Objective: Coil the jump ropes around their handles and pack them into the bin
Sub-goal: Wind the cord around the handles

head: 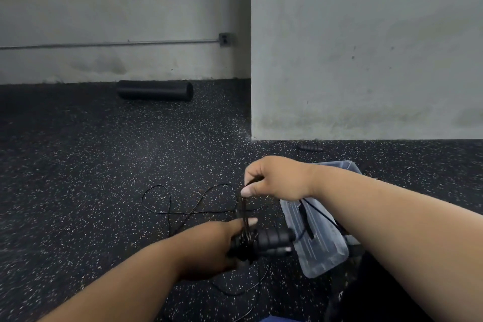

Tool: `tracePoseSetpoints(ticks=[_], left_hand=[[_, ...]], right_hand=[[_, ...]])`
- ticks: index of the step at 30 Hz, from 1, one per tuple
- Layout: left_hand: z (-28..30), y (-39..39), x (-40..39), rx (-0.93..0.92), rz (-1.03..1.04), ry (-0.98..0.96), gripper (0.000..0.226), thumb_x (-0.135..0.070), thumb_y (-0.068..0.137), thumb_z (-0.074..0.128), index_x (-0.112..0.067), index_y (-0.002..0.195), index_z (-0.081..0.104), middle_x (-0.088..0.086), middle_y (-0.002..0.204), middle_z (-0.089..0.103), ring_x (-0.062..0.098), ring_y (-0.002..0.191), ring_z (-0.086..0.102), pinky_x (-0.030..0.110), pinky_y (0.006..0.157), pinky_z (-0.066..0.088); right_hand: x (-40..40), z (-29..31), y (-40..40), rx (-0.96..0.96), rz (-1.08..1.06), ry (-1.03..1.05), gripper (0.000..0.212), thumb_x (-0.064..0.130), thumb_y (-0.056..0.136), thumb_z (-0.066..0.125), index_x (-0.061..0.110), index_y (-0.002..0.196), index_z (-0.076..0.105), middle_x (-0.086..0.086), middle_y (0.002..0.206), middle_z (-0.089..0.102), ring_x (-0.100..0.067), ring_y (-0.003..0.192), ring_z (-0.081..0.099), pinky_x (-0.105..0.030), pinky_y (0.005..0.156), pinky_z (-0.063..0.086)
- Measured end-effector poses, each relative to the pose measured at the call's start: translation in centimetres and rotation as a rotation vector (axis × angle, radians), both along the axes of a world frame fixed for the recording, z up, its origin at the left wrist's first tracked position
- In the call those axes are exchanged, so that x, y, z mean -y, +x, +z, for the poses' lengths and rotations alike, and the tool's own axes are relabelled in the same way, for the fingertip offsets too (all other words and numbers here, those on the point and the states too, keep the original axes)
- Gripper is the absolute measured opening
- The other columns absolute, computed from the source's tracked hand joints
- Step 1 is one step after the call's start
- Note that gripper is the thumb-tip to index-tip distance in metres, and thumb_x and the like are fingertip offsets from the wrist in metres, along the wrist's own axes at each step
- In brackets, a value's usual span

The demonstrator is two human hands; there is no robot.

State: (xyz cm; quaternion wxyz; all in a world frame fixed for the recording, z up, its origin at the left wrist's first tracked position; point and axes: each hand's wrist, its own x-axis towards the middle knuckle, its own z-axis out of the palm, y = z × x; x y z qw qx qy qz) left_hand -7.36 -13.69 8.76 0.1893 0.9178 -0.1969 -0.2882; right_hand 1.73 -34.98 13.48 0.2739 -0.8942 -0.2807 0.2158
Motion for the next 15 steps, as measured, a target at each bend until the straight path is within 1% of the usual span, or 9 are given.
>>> tracePoseSetpoints(ticks=[1,3,4,6,9,11,12,13,15], left_hand=[[0.4,-0.1,0.4,0.023,0.045,-0.077,0.093,-0.039,0.087,0.079,-0.058,0.156,0.021,-0.018,0.128,0.069,0.002,0.114,0.065,0.029,0.106,0.051],[1.5,0.0,0.4,0.061,0.188,-0.281,0.091,-0.035,0.084,0.082,-0.062,0.151,0.027,-0.022,0.126,0.068,-0.005,0.111,0.064,0.032,0.105,0.052],[1.8,0.3,0.0,0.068,0.264,-0.368,0.093,-0.030,0.084,0.084,-0.062,0.150,0.026,-0.025,0.123,0.066,-0.006,0.110,0.064,0.032,0.104,0.053],[2.5,0.5,-0.9,0.061,0.389,-0.493,0.101,-0.023,0.086,0.085,-0.061,0.153,0.019,-0.027,0.125,0.063,-0.010,0.110,0.063,0.029,0.104,0.049],[2.9,1.1,-1.8,0.105,0.574,-0.657,0.087,-0.015,0.091,0.081,-0.057,0.148,0.031,-0.025,0.125,0.064,-0.015,0.105,0.063,0.019,0.093,0.044],[2.8,1.8,-2.0,0.149,0.710,-0.650,0.070,-0.020,0.093,0.079,-0.051,0.142,0.039,-0.024,0.117,0.067,-0.010,0.099,0.063,0.015,0.084,0.042],[2.5,2.2,-2.4,0.158,0.752,-0.610,0.066,-0.023,0.094,0.078,-0.047,0.142,0.041,-0.022,0.114,0.068,-0.008,0.099,0.062,0.017,0.084,0.043],[2.0,2.6,-2.8,0.155,0.756,-0.537,0.064,-0.026,0.094,0.079,-0.044,0.144,0.042,-0.020,0.113,0.069,-0.006,0.100,0.061,0.022,0.086,0.046],[1.0,2.8,-3.4,0.130,0.629,-0.292,0.066,-0.031,0.092,0.079,-0.044,0.144,0.041,-0.014,0.110,0.070,0.004,0.096,0.066,0.030,0.086,0.053]], right_hand=[[0.3,-0.5,0.3,-0.030,-0.018,0.006,0.027,0.048,0.096,0.071,0.021,0.090,0.070,0.005,0.075,0.068,-0.007,0.064,0.054,-0.034,0.066,0.049],[0.6,-1.8,0.9,-0.213,-0.094,0.129,0.031,0.037,0.102,0.066,0.008,0.092,0.065,0.008,0.067,0.063,-0.003,0.058,0.051,-0.024,0.059,0.045],[0.7,-2.5,1.0,-0.306,-0.121,0.208,0.026,0.026,0.105,0.062,0.003,0.092,0.062,0.002,0.072,0.063,-0.006,0.061,0.052,-0.022,0.060,0.045],[0.6,-3.3,1.1,-0.258,-0.109,0.193,0.024,0.016,0.107,0.052,0.006,0.087,0.060,-0.010,0.079,0.060,-0.010,0.068,0.048,-0.025,0.065,0.041],[-0.4,-3.3,-0.2,-0.090,-0.073,0.009,0.042,0.044,0.109,0.039,0.024,0.081,0.063,0.007,0.072,0.057,-0.002,0.059,0.046,-0.020,0.061,0.037],[-1.1,-3.4,-1.1,-0.087,-0.063,-0.019,0.041,0.048,0.110,0.040,0.026,0.082,0.060,0.009,0.069,0.054,-0.006,0.057,0.046,-0.025,0.058,0.037],[-1.4,-3.5,-1.3,-0.057,-0.035,-0.052,0.038,0.045,0.110,0.044,0.025,0.081,0.056,0.007,0.071,0.054,-0.009,0.059,0.047,-0.029,0.058,0.037],[-1.5,-3.4,-1.6,0.000,0.003,-0.115,0.035,0.043,0.110,0.046,0.024,0.080,0.053,0.005,0.074,0.055,-0.012,0.063,0.049,-0.031,0.058,0.037],[-1.6,-3.0,-1.9,0.091,0.072,-0.206,0.031,0.041,0.108,0.050,0.022,0.084,0.055,0.001,0.079,0.059,-0.016,0.067,0.053,-0.033,0.059,0.038]])
